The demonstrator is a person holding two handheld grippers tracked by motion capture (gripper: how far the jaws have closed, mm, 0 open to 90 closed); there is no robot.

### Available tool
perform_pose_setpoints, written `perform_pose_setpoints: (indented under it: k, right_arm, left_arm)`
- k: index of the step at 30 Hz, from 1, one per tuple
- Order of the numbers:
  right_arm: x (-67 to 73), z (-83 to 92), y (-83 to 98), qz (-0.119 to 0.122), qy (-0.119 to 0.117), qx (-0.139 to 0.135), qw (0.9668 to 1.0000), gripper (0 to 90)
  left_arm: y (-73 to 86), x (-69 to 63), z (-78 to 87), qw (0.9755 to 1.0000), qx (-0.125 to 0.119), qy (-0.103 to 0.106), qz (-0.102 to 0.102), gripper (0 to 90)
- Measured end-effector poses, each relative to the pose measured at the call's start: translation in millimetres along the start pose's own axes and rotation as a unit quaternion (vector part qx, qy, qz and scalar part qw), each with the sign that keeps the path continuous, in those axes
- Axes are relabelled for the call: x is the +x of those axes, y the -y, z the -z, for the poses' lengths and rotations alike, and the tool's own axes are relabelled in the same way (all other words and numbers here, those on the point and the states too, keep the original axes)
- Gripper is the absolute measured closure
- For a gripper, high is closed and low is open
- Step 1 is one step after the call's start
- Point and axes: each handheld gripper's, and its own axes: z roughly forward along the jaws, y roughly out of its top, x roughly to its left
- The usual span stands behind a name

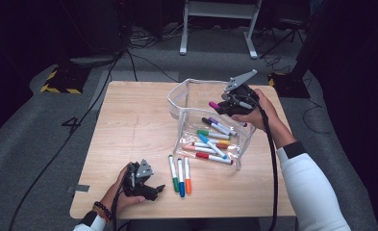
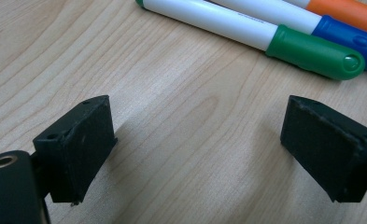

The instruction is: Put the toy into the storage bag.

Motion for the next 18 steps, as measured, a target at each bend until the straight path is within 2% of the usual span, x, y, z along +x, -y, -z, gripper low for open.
perform_pose_setpoints:
  k: [2, 4, 13, 18]
  right_arm:
    - [-0.8, -3.5, -0.3, -0.004, -0.016, 0.012, 0.9998, 74.4]
    - [-1.5, -2.6, -1.1, -0.006, -0.019, 0.017, 0.9997, 74.4]
    - [-14.9, -1.9, 5.6, -0.036, 0.006, 0.021, 0.9991, 74.3]
    - [-14.3, -10.7, 4.2, -0.033, 0.004, 0.041, 0.9986, 74.3]
  left_arm:
    - [0.0, 0.0, 0.0, 1.0, 0.0, 0.0, 0.0, 10.1]
    - [0.0, -0.1, 0.0, 1.0, 0.0, 0.0, 0.0, 10.1]
    - [0.0, 0.0, 0.0, 1.0, 0.0, 0.0, 0.0, 10.1]
    - [0.0, 0.0, 0.0, 1.0, 0.0, 0.0, 0.0, 10.1]
